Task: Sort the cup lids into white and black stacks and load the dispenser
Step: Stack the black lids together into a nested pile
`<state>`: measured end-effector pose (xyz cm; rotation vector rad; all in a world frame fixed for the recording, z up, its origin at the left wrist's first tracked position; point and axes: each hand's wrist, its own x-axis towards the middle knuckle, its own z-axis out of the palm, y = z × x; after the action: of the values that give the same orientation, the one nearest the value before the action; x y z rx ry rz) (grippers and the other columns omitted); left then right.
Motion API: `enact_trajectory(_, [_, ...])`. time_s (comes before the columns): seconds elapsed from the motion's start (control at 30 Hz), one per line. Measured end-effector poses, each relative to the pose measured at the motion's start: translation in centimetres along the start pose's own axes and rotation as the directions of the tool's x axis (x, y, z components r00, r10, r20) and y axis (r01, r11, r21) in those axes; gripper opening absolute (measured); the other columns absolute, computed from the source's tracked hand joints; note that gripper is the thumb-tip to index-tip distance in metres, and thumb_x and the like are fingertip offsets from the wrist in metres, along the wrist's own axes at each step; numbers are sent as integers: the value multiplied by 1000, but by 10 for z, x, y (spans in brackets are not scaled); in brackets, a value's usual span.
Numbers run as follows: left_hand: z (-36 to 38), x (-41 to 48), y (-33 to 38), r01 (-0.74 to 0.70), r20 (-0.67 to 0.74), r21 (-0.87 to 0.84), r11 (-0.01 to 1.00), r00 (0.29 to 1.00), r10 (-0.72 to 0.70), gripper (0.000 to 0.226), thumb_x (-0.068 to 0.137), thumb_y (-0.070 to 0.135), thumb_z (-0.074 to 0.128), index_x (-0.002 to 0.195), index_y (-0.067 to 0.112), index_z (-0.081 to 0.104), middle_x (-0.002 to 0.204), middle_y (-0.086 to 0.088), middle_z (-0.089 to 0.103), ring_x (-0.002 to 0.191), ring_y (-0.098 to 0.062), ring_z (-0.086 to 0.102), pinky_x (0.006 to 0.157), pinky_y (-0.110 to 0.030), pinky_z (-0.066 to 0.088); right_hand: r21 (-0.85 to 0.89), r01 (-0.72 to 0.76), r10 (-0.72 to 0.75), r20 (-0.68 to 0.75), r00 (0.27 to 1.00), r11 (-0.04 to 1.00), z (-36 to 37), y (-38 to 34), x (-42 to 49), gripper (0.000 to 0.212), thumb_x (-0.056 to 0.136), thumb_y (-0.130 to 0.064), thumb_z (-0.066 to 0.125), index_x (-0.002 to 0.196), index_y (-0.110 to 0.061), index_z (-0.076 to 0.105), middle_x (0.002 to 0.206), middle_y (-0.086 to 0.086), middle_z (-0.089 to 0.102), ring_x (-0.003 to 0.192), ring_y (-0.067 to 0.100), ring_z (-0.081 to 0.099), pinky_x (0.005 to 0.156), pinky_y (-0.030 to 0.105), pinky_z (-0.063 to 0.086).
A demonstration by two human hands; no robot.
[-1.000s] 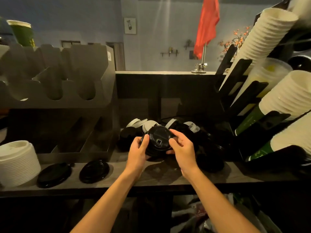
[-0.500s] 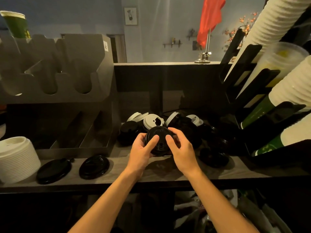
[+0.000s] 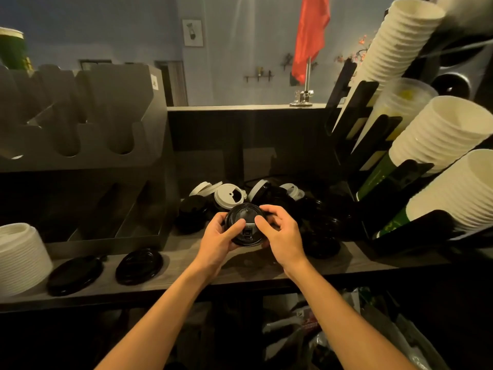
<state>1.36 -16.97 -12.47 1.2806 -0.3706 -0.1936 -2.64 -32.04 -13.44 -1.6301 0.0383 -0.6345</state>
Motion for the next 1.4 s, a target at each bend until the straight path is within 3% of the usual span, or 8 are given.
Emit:
enact_trajectory(0.2, [30,7,-2,-34,28,30,999,999,34,25,95,15,70,119,12,63,107,-4,78,101,-23,76,85,-49,62,-304,118,-136,-39,990,945,-44,-13,-6,23,101,-37,56,121,-29,63,110,-11,65,99,6,64,81,26,56])
enact_trajectory(0.33, [51,14,-11,-18,31,81,997,999,16,29,93,22,73,119,16,63,114,-6,76,104,-20,75,92,-47,61,-769,105,-197,-28,980,630,-82,-13,-10,23,100,-39,53,119,-28,62,115,-12,59,104,10,58,83,31,52])
enact_trajectory(0.5, [67,19,-23,-1,28,97,995,1000,-2,27,93,20,73,116,15,60,117,-8,71,108,-20,71,95,-43,60,-950,84,137,130,982,301,-97,-6,-15,52,94,-54,57,136,-25,52,133,-3,52,128,20,46,102,38,41])
enact_trajectory(0.7, [60,21,-34,-23,-87,162,986,995,38,21,92,21,74,110,16,65,109,-6,75,103,-20,73,91,-41,60,-837,73,6,90,996,542,-101,-7,-9,33,102,-38,53,134,-32,56,128,-10,64,113,14,61,87,32,51])
enact_trajectory(0.9, [59,17,-36,-4,-119,165,986,993,24,18,94,21,73,108,17,62,109,-7,73,102,-18,72,87,-36,61,-280,62,-135,-251,959,958,-95,-1,0,21,104,-29,54,124,-32,60,113,-6,66,104,5,63,81,22,55])
enact_trajectory(1.03, [57,18,-37,-19,-172,216,976,983,57,19,94,27,73,107,20,61,107,-5,71,103,-19,70,95,-40,58,77,-18,45,-359,932,997,-86,2,0,26,100,-23,61,125,-29,64,109,-5,67,103,6,64,81,18,51])
enact_trajectory(1.17, [56,18,-38,-6,-155,217,976,987,41,21,93,29,74,107,19,61,107,-6,71,102,-20,70,97,-45,57,325,-110,211,-295,932,939,-83,7,4,34,94,-11,67,124,-28,69,122,2,67,117,18,63,100,39,52])
enact_trajectory(1.4, [57,19,-37,-12,-121,136,991,992,29,28,94,39,71,112,20,62,113,-6,72,107,-19,71,99,-47,57,124,-137,172,-343,923,983,-71,7,3,28,86,-29,79,106,-20,62,111,1,67,102,10,64,75,18,49])
